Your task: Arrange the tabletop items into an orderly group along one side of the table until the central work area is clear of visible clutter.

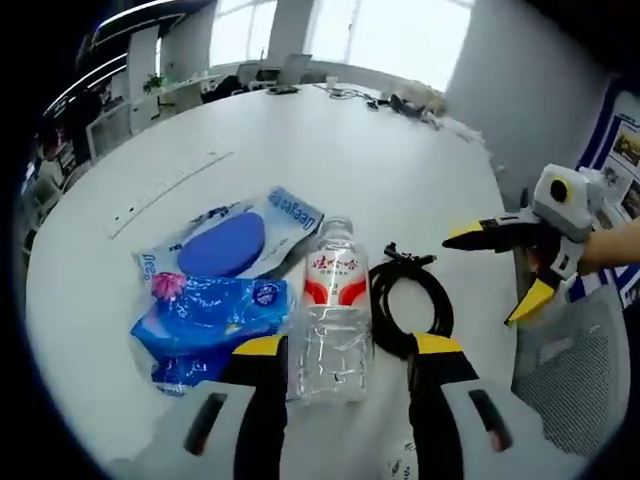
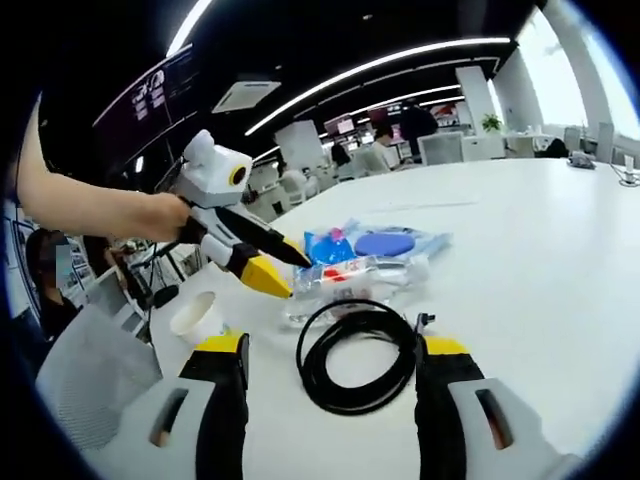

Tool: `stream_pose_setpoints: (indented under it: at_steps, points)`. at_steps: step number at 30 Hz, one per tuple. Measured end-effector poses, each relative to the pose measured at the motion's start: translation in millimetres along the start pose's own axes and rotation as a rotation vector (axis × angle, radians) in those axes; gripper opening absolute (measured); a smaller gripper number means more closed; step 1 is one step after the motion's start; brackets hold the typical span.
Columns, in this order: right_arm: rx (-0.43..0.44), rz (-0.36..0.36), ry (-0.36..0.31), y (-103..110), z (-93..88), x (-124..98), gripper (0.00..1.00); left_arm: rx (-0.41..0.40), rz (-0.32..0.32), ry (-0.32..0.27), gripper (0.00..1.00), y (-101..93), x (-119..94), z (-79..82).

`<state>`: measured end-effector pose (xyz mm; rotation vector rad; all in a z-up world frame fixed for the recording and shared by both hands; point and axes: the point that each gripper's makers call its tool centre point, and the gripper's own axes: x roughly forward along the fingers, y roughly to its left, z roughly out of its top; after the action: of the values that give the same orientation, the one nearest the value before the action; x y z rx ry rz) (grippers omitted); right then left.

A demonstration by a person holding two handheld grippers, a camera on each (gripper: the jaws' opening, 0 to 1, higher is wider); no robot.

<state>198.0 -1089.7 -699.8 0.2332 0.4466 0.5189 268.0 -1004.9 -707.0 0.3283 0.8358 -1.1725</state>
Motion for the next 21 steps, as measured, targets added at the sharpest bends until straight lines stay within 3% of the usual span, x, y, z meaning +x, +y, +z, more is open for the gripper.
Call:
stream_pose_setpoints:
  at_steps: [4, 8, 14, 21]
  points:
    - [0.028, -0.018, -0.021, -10, 8.8, 6, 0.66, 0.007, -0.015, 0.079, 0.46, -2.3, 8, -13.4]
    - [0.033, -0.015, -0.027, -11, 16.2, 11, 0.65, 0.02, -0.002, 0.117, 0.47, 0.4, 15, -19.3]
    - [0.088, -0.012, -0.023, -16, 21.8, 20, 0.65, 0.007, 0.01, 0.149, 0.41, 7.1, 23, -20.1]
    - [0.151, -0.039, -0.042, -25, 28.5, 25, 0.65, 0.032, 0.009, 0.179, 0.42, 7.2, 29, -23.7]
